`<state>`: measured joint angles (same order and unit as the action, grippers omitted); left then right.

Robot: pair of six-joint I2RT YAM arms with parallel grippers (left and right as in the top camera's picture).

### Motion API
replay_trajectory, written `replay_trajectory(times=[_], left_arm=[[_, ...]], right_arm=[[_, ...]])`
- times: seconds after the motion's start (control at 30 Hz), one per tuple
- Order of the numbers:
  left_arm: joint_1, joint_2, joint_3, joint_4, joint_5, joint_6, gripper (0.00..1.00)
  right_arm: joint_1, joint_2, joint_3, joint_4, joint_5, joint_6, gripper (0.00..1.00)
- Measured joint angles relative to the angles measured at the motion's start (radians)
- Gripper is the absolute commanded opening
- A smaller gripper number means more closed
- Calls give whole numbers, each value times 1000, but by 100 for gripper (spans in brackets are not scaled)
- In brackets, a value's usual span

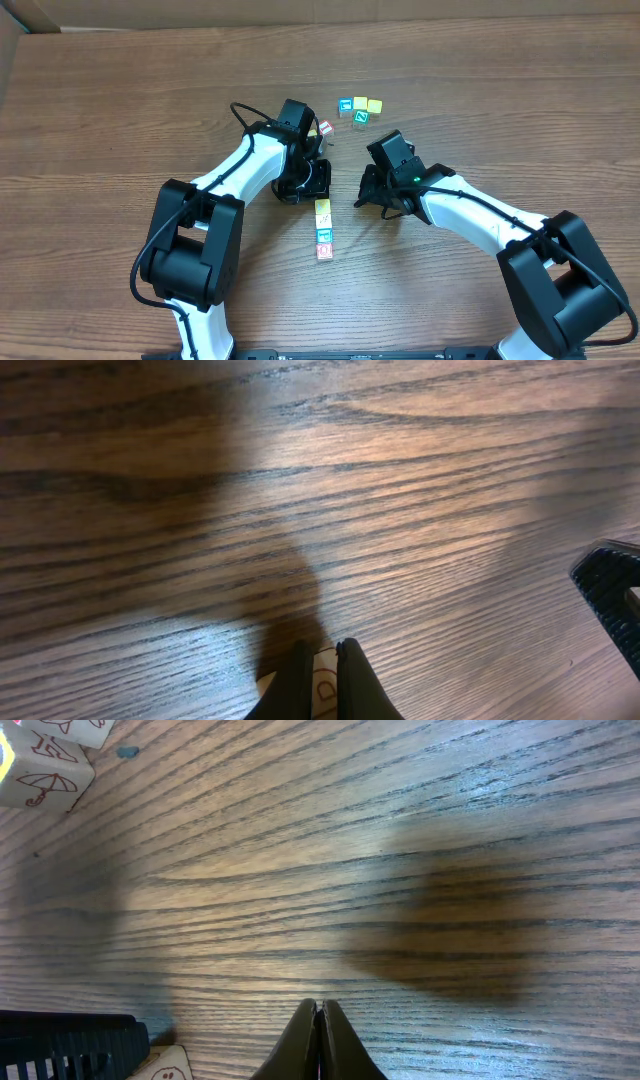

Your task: Flip 4 blocks

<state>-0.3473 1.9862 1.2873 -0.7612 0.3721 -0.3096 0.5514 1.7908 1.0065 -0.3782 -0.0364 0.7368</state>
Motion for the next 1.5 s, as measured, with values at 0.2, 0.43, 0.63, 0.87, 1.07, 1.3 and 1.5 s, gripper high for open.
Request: replay_trajectory(times=[0.2,0.43,0.63,0.87,1.07,1.3,1.5], left_arm=[[1,0,21,-14,-22,0,4],[39,1,242,-209,-171,-56,4],[158,1,427,-392,-321,-129,43],[328,1,447,-465,-381,-160,73],[388,1,447,-496,-394,-164,100],[388,1,447,-488,-396,-163,100],[388,1,447,-488,-396,-163,100]], right_arm=[[0,0,0,0,0,1,13],[-15,0,0,-53,-1,-71,35],[-143,0,29,-177,0,-197,45],[-287,0,51,-200,10,-315,67],[-336,0,51,-205,16,-351,100],[-336,0,51,-207,17,-356,100],[-336,0,51,-207,17,-357,100]])
